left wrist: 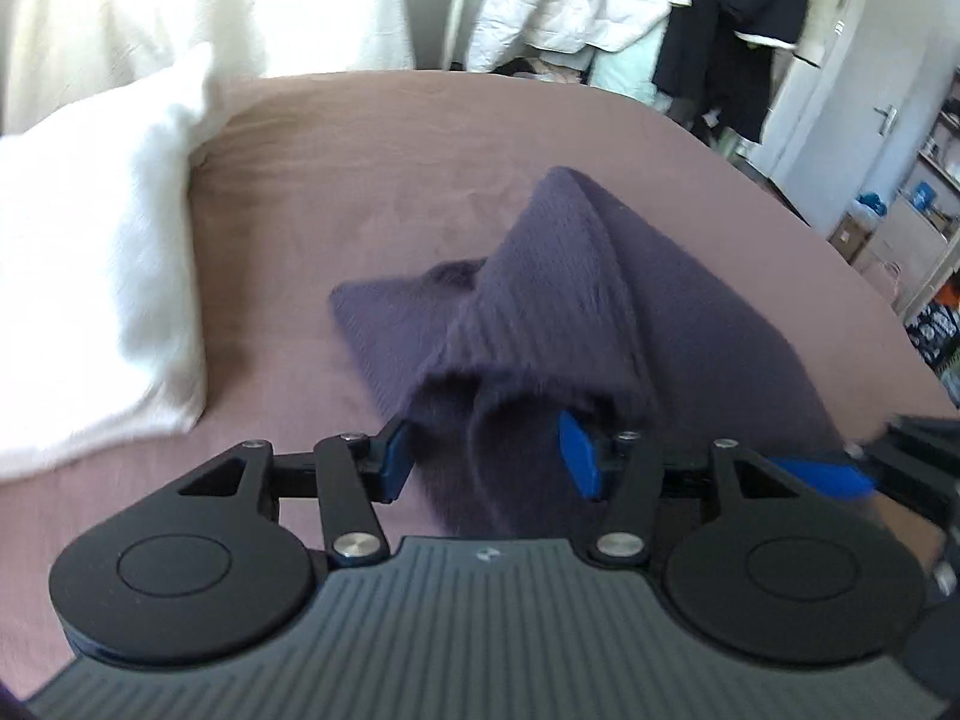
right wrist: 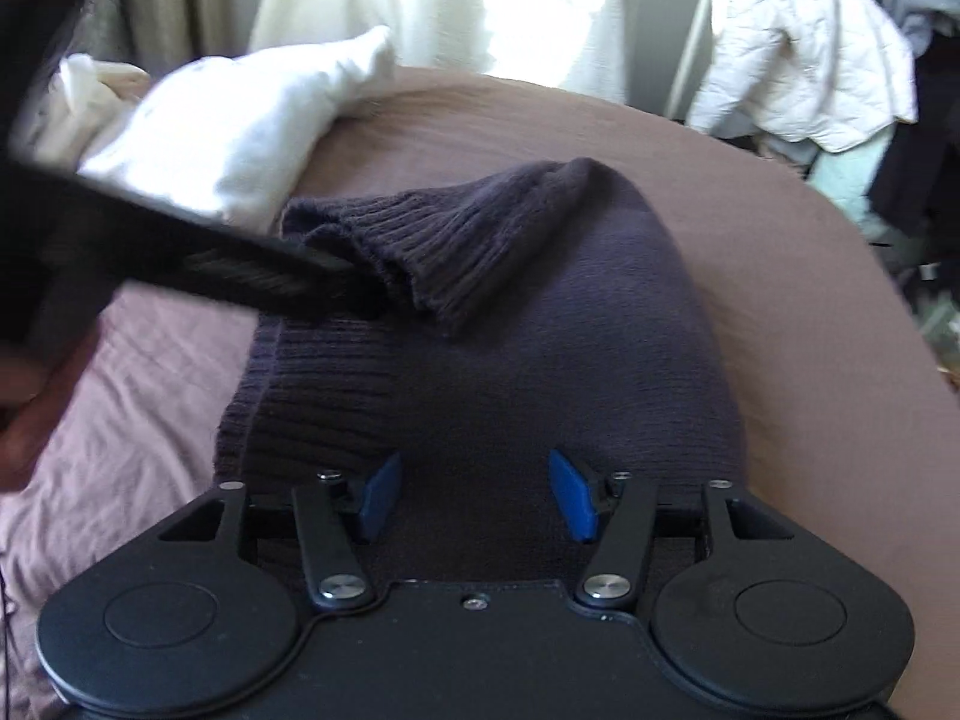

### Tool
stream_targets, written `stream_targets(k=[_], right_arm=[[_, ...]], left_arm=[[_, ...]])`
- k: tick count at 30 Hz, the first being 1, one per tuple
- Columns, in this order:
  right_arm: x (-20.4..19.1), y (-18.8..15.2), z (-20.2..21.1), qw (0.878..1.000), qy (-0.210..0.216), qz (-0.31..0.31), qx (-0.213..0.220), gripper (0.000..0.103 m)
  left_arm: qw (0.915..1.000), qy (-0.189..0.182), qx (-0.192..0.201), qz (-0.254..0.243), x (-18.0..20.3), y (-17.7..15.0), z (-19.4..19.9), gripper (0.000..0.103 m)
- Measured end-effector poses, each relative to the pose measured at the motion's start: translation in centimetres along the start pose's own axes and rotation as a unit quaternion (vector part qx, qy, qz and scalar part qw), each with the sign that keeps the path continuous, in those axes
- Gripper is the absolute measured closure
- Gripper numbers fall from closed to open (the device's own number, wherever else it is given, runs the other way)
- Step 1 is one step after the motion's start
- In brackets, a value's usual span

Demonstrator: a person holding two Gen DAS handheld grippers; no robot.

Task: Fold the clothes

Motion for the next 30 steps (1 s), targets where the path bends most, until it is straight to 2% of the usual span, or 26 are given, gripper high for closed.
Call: stream_targets(k=[2,5,10,14,17,20,22,25,26,28,30], right_arm=[[0.0,-0.1,0.1,1.0,-0.007,-0.003,-0.007,0.038],[-0.6,-0.2,0.0,1.0,-0.015,0.005,-0.015,0.037],[-1.2,0.2,-0.3,0.999,-0.023,0.019,-0.022,0.035],[-1.4,0.4,-0.3,0.999,-0.019,0.019,-0.026,0.035],[-1.6,0.5,-0.3,0.999,-0.016,0.02,-0.029,0.035],[-1.5,0.4,-0.5,0.999,-0.017,0.022,-0.028,0.035],[-1.4,0.5,-0.6,0.999,-0.018,0.024,-0.027,0.035],[-1.2,0.5,-0.8,0.999,-0.018,0.029,-0.027,0.034],[-1.3,0.4,-0.9,0.999,-0.019,0.031,-0.027,0.034],[-1.2,0.3,-1.1,0.999,-0.021,0.035,-0.029,0.033],[-1.2,0.1,-1.2,0.999,-0.023,0.036,-0.03,0.033]], left_arm=[[0.9997,0.004,-0.003,-0.022,0.3,0.8,-1.1,0.05],[0.9985,0.038,-0.015,-0.035,-0.5,1.3,-2.4,0.048],[0.9954,0.094,0.015,0.013,-3.6,2.6,-2.5,0.049],[0.9912,0.098,0.031,0.084,-5.7,2.3,-2.5,0.048],[0.9862,0.107,0.054,0.115,-6.7,2.2,-2.4,0.046],[0.9799,0.072,0.069,0.173,-7.8,2.2,-2.5,0.045],[0.9709,0.03,0.051,0.232,-9.1,1.7,-3.3,0.045],[0.9411,-0.022,-0.004,0.337,-10.7,0.2,-3.7,0.045],[0.9384,-0.029,0.0,0.344,-10.8,0.2,-3.0,0.045],[0.9423,-0.027,0.028,0.333,-10.6,0.6,-1.2,0.045],[0.9521,-0.015,0.059,0.299,-10.1,1.1,0.5,0.044]])
Point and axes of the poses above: each gripper's, at about its wrist camera, not at the fingertips, and z roughly against the way its jaws point, x to its right, y to its top, the point moved 10 cm from there along -z, roughly the way its jaws point, and after that the axes turned 8 degrees about -z, right-handed, at the moved point
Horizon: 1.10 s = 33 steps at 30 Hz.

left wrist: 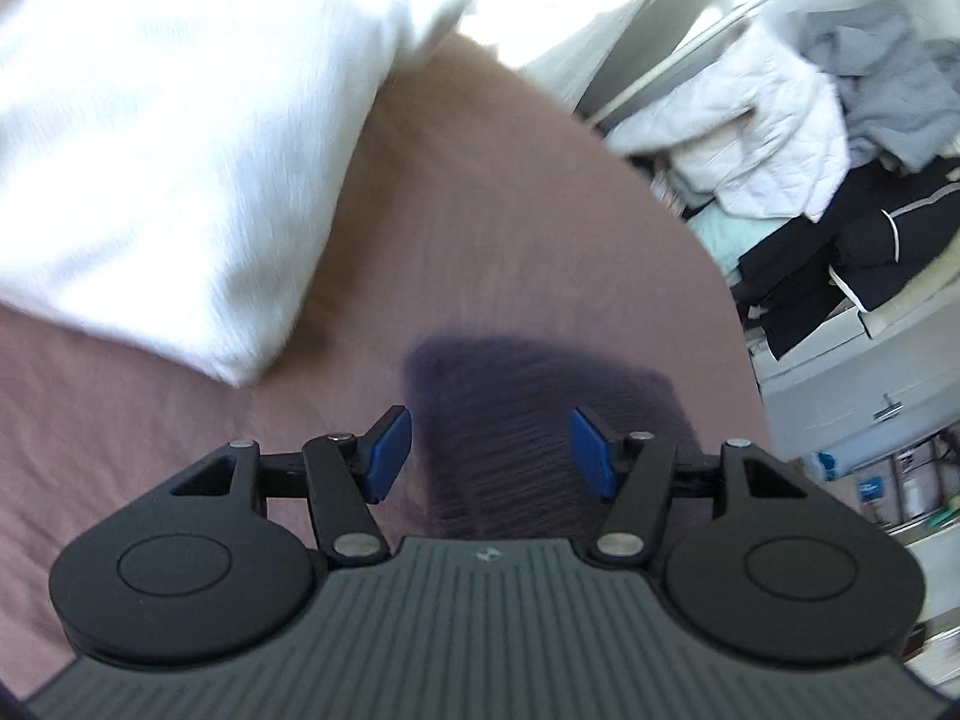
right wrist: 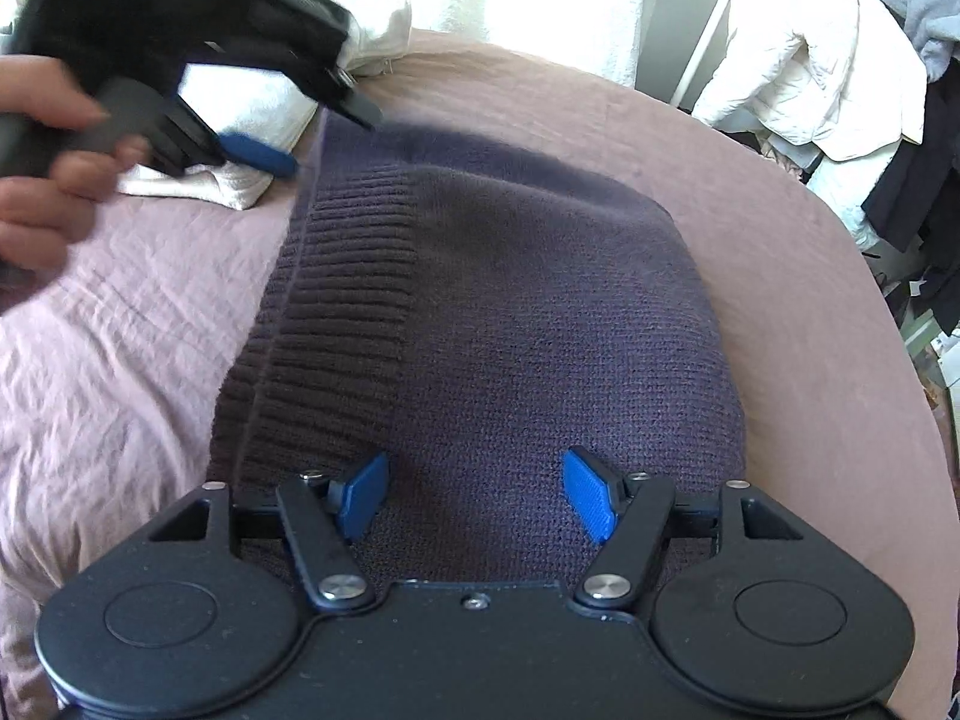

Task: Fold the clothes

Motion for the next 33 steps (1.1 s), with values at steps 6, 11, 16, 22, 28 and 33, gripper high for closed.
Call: stream_targets(k=[6,11,16,22,28,33], right_arm=[[-0.3,-0.2,0.3,1.0,-0.003,0.0,0.0,0.032],[-0.5,-0.7,0.4,1.0,-0.006,0.014,-0.006,0.032],[0.4,-1.2,2.9,0.997,0.054,0.031,-0.036,0.032],[9.2,1.9,6.1,0.997,0.033,-0.031,0.062,0.011],[14.1,1.9,0.2,0.981,0.129,-0.143,-0.009,0.011],[13.6,1.1,-4.2,0.947,0.241,-0.2,-0.07,0.01]], left_arm=[[0.9934,-0.06,-0.075,-0.063,2.8,-3.8,-1.4,0.036],[0.9867,-0.009,-0.134,-0.092,2.2,-7.3,-3.7,0.035],[0.985,0.02,-0.119,-0.123,2.4,-7.3,-1.6,0.034],[0.9792,0.018,-0.14,-0.146,3.7,-8.1,0.8,0.034],[0.9728,-0.047,-0.203,-0.1,3.5,-10.9,0.9,0.031],[0.9663,-0.122,-0.224,-0.035,1.8,-12.0,-0.6,0.025]])
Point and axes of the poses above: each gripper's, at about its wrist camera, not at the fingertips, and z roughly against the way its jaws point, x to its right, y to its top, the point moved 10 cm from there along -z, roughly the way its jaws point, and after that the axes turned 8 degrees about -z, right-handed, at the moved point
